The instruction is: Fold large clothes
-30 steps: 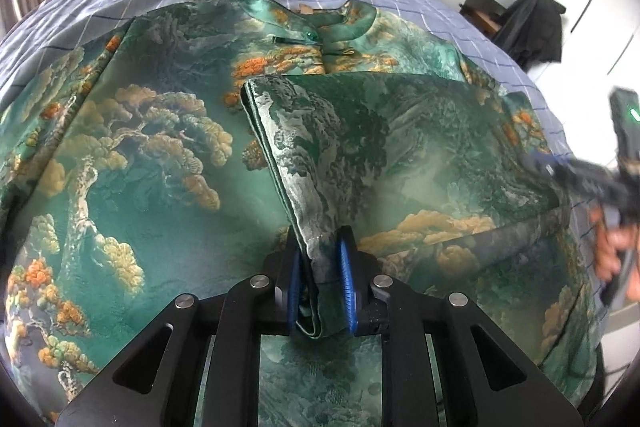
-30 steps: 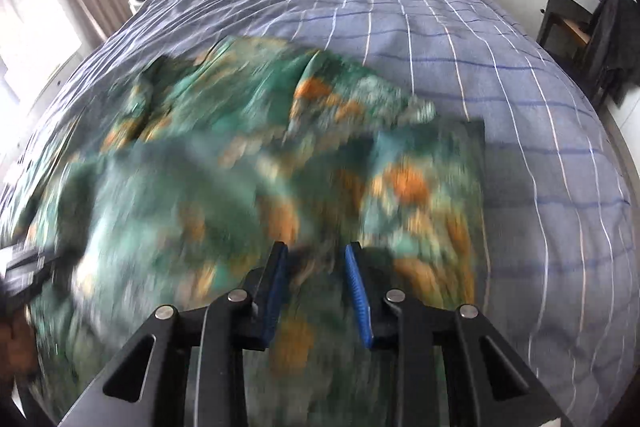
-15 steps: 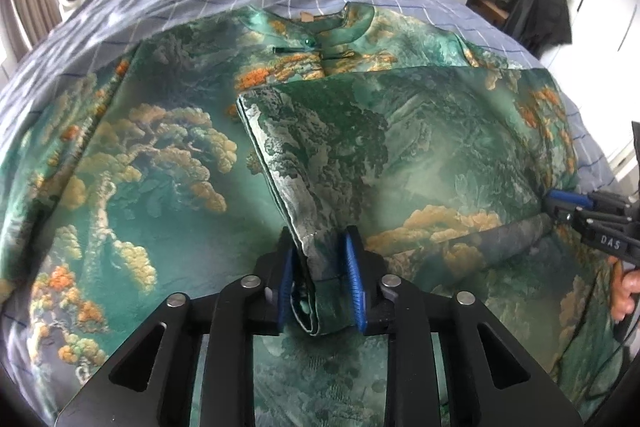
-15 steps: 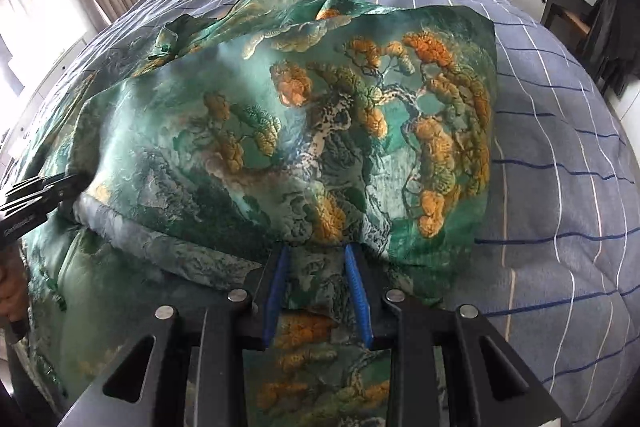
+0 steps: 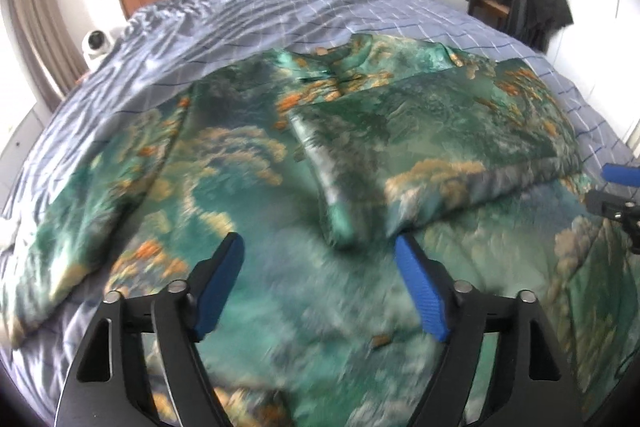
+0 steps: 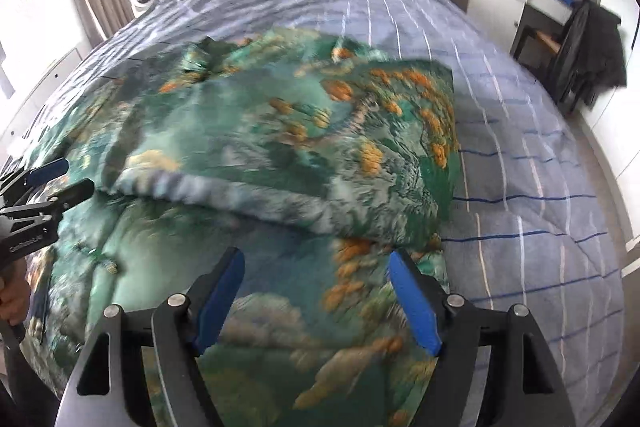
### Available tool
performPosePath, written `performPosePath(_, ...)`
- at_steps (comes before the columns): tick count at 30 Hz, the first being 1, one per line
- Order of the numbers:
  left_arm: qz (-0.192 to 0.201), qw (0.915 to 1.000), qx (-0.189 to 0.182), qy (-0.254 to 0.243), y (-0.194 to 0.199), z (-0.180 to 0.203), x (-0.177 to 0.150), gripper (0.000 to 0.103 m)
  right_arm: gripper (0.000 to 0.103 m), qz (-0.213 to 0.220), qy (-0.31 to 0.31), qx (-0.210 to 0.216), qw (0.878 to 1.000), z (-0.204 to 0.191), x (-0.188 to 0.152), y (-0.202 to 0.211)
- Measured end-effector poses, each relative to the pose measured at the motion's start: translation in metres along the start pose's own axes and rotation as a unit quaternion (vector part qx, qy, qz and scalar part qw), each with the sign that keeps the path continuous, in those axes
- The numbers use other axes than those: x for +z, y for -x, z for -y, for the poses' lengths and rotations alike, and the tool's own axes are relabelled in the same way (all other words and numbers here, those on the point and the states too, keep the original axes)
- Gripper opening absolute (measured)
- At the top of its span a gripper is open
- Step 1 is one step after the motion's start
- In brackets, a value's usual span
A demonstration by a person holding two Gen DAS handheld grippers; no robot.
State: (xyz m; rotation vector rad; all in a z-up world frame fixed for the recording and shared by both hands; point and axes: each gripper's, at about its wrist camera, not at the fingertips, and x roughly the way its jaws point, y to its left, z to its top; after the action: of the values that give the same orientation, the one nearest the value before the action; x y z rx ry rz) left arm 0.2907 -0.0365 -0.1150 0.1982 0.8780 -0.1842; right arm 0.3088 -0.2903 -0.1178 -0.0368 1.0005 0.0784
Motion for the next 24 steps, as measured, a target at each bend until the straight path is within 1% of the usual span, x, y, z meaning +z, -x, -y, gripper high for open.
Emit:
performPosePath(3,-0.002,0.9997,0.023,-0.001,0.011,-0.008,-0.009,0.082,0.076,0.018,0.016,0.005,1.0,-0.017,-0.008,0.021)
performPosePath(6,0.006,0.9993,0.036,0.001,0.024,-0.016,-0.014,0.082,0.076,0.032,0.033,0.009,0.999,-0.036,-0.013,0.037)
performPosePath(11,0.017,0.9986,0.049,0.015,0.043,-0.028,-0.016,0.084,0.076,0.039,0.058,0.013,0.997,-0.062,-0.02,0.052)
performPosePath(15,0.026,0.998,0.054,0.02,0.053,-0.032,-0.021,0.088,0.077,0.041,0.078,-0.007,0.996,-0.08,-0.024,0.059)
performPosePath(17,0.025,0.998,0.053,0.024,0.056,-0.036,-0.024,0.09,0.079,0.039,0.081,-0.005,0.996,-0.086,-0.025,0.061)
performPosePath(20,0.009,0.9979,0.046,0.045,0.053,-0.052,-0.034,0.091,0.08,0.038,0.08,0.001,0.996,-0.09,-0.028,0.065)
performPosePath(23,-0.011,0.9955,0.048,0.08,0.047,-0.083,-0.049,0.091,0.08,0.036,0.077,0.006,0.996,-0.09,-0.034,0.067)
performPosePath(24,-0.017,0.9939,0.052,0.096,0.045,-0.099,-0.055,0.091,0.08,0.034,0.076,0.007,0.997,-0.09,-0.036,0.068)
